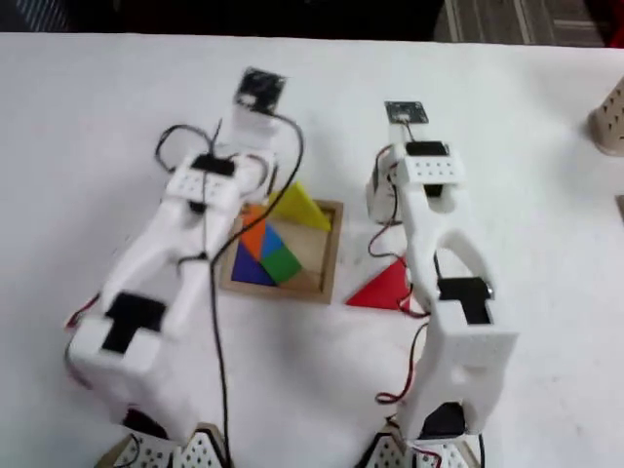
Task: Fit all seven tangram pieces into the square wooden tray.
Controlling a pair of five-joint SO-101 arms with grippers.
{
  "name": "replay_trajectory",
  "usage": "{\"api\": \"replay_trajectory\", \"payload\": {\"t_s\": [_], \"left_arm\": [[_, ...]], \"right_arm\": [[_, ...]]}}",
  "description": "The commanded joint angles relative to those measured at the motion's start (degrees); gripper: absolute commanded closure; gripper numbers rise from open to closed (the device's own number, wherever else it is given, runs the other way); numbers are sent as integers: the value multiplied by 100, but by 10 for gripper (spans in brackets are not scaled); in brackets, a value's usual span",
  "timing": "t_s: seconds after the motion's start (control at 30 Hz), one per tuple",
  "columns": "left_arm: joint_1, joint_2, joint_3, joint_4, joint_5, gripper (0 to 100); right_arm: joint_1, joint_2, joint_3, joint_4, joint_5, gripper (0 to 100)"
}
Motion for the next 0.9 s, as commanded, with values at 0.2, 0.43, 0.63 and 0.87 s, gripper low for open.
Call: {"api": "replay_trajectory", "payload": {"t_s": [0.2,0.43,0.63,0.87], "left_arm": [[163,2440,-4422,2189,35,979],[180,2835,-5055,2892,26,979],[549,2826,-4993,3244,35,980],[1042,2870,-4985,3068,62,980]], "right_arm": [[268,-593,281,-910,70,982],[321,-259,-149,-866,79,982],[347,-259,-167,-866,88,982],[347,-259,-149,-866,123,982]]}}
